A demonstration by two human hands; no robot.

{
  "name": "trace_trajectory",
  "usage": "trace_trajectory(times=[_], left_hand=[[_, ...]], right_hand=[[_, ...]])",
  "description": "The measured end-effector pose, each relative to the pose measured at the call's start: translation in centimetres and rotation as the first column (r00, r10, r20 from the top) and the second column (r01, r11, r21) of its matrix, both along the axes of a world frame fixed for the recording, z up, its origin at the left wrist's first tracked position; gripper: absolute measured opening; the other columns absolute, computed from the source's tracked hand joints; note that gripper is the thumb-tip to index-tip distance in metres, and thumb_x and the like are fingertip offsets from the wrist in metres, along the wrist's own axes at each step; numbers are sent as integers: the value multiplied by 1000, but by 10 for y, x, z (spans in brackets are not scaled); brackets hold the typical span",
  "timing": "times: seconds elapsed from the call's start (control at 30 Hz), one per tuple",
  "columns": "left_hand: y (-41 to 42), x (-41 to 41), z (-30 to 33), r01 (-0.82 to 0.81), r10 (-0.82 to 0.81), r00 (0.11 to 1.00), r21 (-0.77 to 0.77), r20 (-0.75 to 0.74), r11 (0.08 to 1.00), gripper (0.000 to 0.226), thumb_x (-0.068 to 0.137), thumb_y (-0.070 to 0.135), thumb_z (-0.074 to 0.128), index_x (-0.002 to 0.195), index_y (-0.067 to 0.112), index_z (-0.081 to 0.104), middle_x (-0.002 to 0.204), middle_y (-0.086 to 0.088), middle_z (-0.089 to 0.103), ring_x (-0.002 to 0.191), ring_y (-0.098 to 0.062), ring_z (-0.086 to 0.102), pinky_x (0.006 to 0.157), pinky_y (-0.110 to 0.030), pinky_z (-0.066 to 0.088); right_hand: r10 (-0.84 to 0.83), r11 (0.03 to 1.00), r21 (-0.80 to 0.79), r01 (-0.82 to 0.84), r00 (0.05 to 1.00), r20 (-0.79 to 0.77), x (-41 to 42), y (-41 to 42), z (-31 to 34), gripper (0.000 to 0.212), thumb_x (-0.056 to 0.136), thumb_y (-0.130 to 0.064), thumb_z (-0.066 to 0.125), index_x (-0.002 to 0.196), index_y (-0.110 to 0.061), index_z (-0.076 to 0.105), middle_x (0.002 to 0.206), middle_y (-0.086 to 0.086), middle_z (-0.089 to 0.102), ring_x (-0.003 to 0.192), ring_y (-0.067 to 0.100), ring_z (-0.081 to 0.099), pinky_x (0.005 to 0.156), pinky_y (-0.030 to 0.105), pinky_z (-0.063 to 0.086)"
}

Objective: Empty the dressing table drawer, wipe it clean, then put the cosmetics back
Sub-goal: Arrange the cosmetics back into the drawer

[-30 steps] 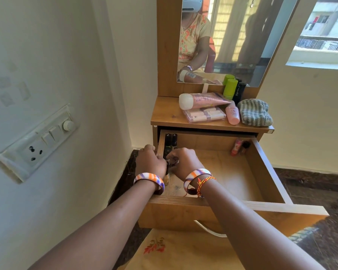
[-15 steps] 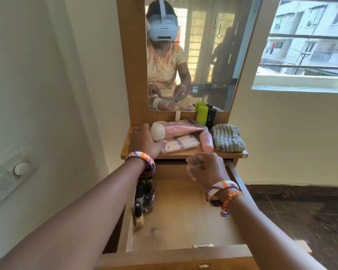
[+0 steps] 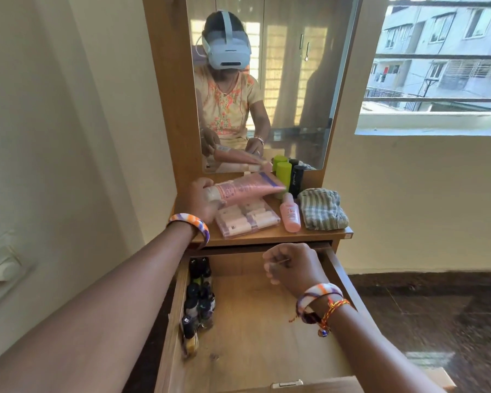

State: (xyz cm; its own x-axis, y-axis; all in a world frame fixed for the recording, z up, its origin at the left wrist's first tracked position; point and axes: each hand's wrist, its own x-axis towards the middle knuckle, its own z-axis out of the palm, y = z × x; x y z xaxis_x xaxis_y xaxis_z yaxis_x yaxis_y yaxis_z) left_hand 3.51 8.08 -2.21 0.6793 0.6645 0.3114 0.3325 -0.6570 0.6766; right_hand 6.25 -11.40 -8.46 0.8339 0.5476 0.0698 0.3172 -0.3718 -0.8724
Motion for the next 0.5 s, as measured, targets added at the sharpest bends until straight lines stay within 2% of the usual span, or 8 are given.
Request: trace_trajectory(times=[0.13, 0.23, 0.3, 0.37, 0.43, 0.5], left_hand=[[2, -24, 21, -32, 32, 988, 1, 152, 999, 51, 76, 14, 76, 124, 7, 58, 124, -13, 61, 111, -28, 59, 90, -36, 52], [0, -46, 35, 52, -51, 987, -5, 154, 999, 51, 75, 11, 76, 122, 6, 58, 121, -12, 62, 107, -25, 61, 80, -28, 51], [-3, -62, 40, 136, -134, 988, -19, 71, 991, 49, 74, 9, 76, 120, 6, 59, 117, -11, 64, 101, -22, 61, 78, -25, 48], [-5, -74, 42, 212, -214, 975, -28, -54, 977, 46, 73, 8, 77, 116, 7, 60, 113, -10, 64, 96, -19, 60, 78, -26, 49], [-9, -86, 44, 286, -291, 944, -58, -157, 957, 42, 72, 9, 78, 111, 9, 62, 107, -8, 64, 96, -20, 61, 77, -25, 51], [-17, -94, 43, 351, -361, 900, -84, -246, 933, 41, 73, 10, 78, 110, 9, 61, 102, -4, 60, 94, -19, 59, 71, -21, 48]], right_hand=[[9, 1000, 28, -9, 1000, -29, -4, -2, 14, 14, 85, -3, 65, 85, -16, 66, 76, 1, 66, 67, 10, 65, 62, 19, 58], [16, 997, 83, -8, 996, -92, -7, -7, 29, 7, 86, -4, 64, 89, -10, 65, 76, 5, 64, 62, 11, 61, 51, 14, 52], [-46, 991, 119, 64, 988, -145, -9, -11, 37, 8, 90, -11, 61, 95, -6, 65, 76, 7, 62, 57, 14, 59, 42, 15, 48], [-139, 964, 184, 192, 954, -266, -9, -18, 42, 25, 97, -25, 50, 106, -5, 61, 74, 10, 60, 52, 19, 58, 35, 19, 48], [-155, 922, 258, 289, 886, -436, -8, -27, 47, 34, 100, -35, 37, 108, -6, 53, 72, 15, 58, 49, 23, 59, 36, 26, 52], [-132, 910, 273, 312, 842, -522, -7, -37, 50, 37, 100, -41, 32, 108, -8, 48, 71, 18, 58, 39, 21, 60, 39, 30, 53]])
